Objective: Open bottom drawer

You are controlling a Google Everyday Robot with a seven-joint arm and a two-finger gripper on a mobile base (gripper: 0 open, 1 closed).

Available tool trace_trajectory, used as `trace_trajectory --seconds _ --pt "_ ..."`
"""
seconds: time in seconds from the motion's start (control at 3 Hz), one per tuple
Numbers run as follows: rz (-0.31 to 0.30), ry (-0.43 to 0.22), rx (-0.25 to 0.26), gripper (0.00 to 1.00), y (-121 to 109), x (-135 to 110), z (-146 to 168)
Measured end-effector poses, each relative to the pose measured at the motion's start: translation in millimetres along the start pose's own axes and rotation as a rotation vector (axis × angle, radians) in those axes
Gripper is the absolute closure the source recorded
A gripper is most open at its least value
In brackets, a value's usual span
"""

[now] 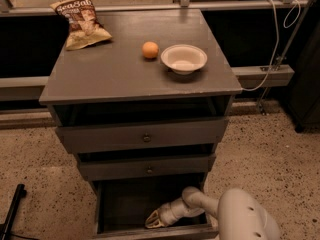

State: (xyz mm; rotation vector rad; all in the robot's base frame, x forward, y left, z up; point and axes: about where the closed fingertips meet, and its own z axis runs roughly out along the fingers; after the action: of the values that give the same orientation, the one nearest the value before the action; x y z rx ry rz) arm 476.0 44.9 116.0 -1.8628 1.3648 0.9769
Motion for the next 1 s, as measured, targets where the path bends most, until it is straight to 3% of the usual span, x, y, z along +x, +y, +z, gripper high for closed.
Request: trace_trajectory --seconds 0.67,1.0 --pt "0.074 -0.064 -0.06 1.0 51.3 -7.0 -0.2" --pt "0.076 -0.066 -0.064 1.0 53.7 -8.3 -2.3"
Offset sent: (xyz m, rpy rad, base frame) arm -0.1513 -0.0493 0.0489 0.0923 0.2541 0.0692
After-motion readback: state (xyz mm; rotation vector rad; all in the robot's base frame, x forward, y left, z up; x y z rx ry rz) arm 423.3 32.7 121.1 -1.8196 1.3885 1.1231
